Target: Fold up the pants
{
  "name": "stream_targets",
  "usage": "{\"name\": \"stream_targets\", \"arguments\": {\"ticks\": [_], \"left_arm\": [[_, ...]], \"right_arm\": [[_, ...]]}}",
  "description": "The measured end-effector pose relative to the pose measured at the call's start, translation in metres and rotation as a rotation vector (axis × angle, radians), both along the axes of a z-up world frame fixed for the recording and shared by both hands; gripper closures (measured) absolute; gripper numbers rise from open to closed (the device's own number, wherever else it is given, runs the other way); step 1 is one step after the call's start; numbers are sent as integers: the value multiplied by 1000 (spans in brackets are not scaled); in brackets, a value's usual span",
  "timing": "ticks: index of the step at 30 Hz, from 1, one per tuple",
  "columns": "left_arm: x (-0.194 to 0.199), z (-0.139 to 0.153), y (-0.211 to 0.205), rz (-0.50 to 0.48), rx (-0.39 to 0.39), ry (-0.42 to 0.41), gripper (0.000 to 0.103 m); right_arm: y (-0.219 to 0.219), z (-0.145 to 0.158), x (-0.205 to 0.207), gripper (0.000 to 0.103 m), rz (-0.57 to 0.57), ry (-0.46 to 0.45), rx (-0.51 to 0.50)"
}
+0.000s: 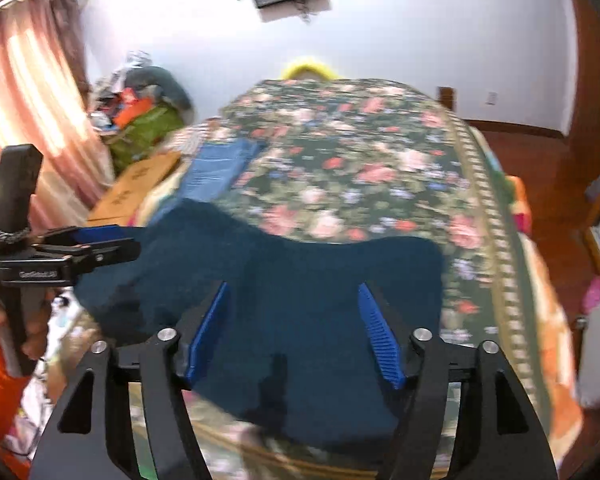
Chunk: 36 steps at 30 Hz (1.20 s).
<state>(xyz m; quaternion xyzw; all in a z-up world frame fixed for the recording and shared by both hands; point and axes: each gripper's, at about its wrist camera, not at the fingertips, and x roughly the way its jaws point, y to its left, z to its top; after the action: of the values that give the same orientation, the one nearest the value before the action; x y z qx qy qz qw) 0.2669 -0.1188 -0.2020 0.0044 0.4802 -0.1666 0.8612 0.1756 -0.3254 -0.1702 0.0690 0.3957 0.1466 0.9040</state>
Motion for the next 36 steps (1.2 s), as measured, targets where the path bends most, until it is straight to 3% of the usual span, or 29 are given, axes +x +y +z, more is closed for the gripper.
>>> {"name": "stream_targets", "arguments": {"ticks": [6, 10, 13, 19, 24, 31, 36], "left_arm": [[15, -41, -45, -75, 122, 65, 19], [11, -67, -44, -85, 208, 108, 19], [-1, -65, -40, -99, 231, 76, 17], [-18, -60, -25, -103, 204, 66, 16], [-28, -43, -6, -63, 99, 93, 16], [-42, 9, 38, 59, 123, -68, 16], [-54, 30, 99, 202, 130, -117, 11]], "right_arm": [[-28, -40, 12, 40, -61, 107, 18], [-30, -71, 3, 40, -68, 171, 29], [-30, -78, -15, 40, -68, 144, 23], [-32, -70, -36, 40, -73, 141, -7], [-32, -58, -39, 40, -78, 153, -45], [-11, -18, -40, 40, -51, 51, -65], [22, 9, -29, 40, 2, -28, -56]]}}
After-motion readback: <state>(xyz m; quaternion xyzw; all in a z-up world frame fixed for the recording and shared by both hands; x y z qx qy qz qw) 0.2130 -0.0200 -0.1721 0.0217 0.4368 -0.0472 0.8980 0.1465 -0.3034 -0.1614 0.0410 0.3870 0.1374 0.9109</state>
